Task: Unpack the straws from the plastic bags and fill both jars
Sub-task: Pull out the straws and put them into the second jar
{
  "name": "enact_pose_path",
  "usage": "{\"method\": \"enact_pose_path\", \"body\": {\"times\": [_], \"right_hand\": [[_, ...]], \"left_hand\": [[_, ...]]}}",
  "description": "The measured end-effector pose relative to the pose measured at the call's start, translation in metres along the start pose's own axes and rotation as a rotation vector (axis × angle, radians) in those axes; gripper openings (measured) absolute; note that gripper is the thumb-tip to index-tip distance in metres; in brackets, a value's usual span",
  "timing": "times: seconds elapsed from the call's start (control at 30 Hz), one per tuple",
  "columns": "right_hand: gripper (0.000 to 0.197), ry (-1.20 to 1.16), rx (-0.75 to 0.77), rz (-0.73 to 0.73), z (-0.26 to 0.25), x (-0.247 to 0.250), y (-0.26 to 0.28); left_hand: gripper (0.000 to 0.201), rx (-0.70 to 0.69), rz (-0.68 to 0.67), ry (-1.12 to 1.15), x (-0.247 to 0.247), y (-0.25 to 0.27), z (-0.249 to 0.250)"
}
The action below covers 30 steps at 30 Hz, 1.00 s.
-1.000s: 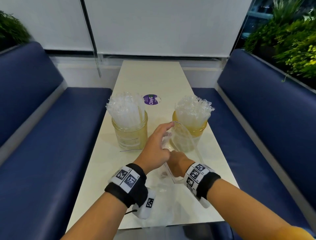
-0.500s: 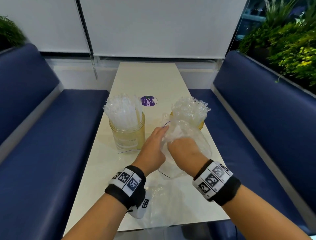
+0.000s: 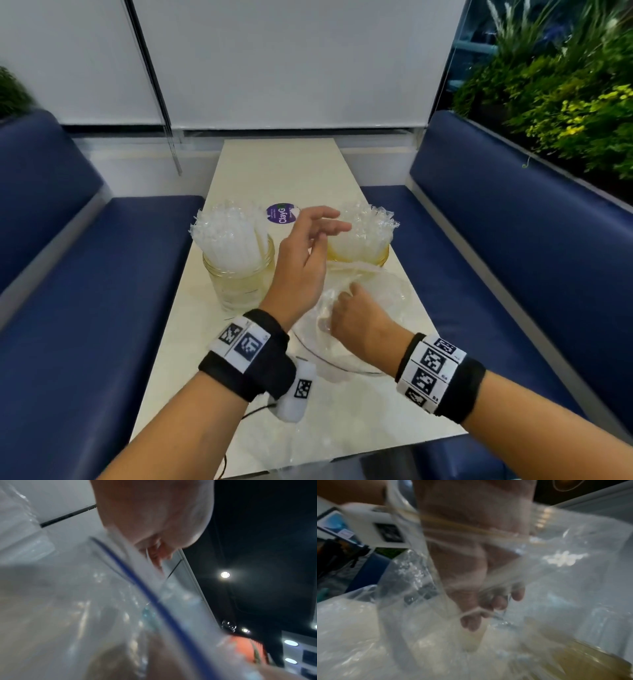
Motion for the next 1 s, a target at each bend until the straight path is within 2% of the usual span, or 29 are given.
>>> {"method": "enact_pose_path", "body": {"times": [0.07, 0.17, 0.23, 0.3, 0.37, 0.47, 0.6, 0.67, 0.73, 0.87, 0.93, 1.0], "right_hand": [[0.037, 0.057, 0.057, 0.071, -0.008, 0.005, 0.004], [0.034, 0.115, 0.119, 0.148, -0.012, 0.014, 0.01], [0.031, 0.127, 0.111, 0.148, -0.009, 0.018, 0.011], [0.027, 0.132, 0.109, 0.139, -0.008, 0.023, 0.012], [0.027, 0.099, 0.122, 0.142, -0.01, 0.025, 0.014], [0.03, -0.012, 0.074, 0.136, -0.004, 0.027, 0.016], [0.027, -0.119, -0.128, 0.08, 0.034, 0.034, 0.027], [0.024, -0.191, -0.215, 0.045, 0.06, 0.035, 0.04], [0.024, -0.317, -0.299, 0.072, 0.091, 0.037, 0.055], [0.018, -0.575, -0.436, 0.21, 0.153, 0.039, 0.079], [0.013, -0.781, -0.453, 0.403, 0.176, 0.043, 0.078], [0.014, -1.033, -0.428, 0.679, 0.19, 0.048, 0.074]], "left_hand": [[0.04, 0.116, -0.157, -0.208, -0.004, -0.016, -0.021], [0.033, 0.29, -0.542, -0.391, -0.021, -0.012, -0.05], [0.033, 0.317, -0.654, -0.493, -0.028, -0.004, -0.061], [0.029, 0.274, -0.601, -0.532, -0.029, -0.006, -0.064], [0.018, 0.27, -0.473, -0.56, -0.02, -0.013, -0.068], [0.005, 0.277, -0.269, -0.737, 0.0, -0.018, -0.073], [0.011, 0.265, -0.14, -0.999, 0.017, -0.013, -0.073], [0.016, 0.27, -0.104, -1.043, 0.025, -0.011, -0.077], [0.02, 0.286, -0.079, -1.021, 0.032, -0.011, -0.082], [0.033, 0.246, -0.024, -0.912, 0.035, -0.017, -0.07], [0.035, 0.182, 0.044, -0.846, 0.035, -0.023, -0.047], [0.037, 0.109, 0.106, -0.707, 0.033, -0.028, -0.018]]}}
Point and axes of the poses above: each hand's wrist, its own y-axis away from the middle knuckle, its own x-axis out of the back of the hand, z = x × y, the point moved 8 cm from there along -y, towards the middle knuckle, and after that the axes turned 6 degrees about x, right-handed, at the moved point
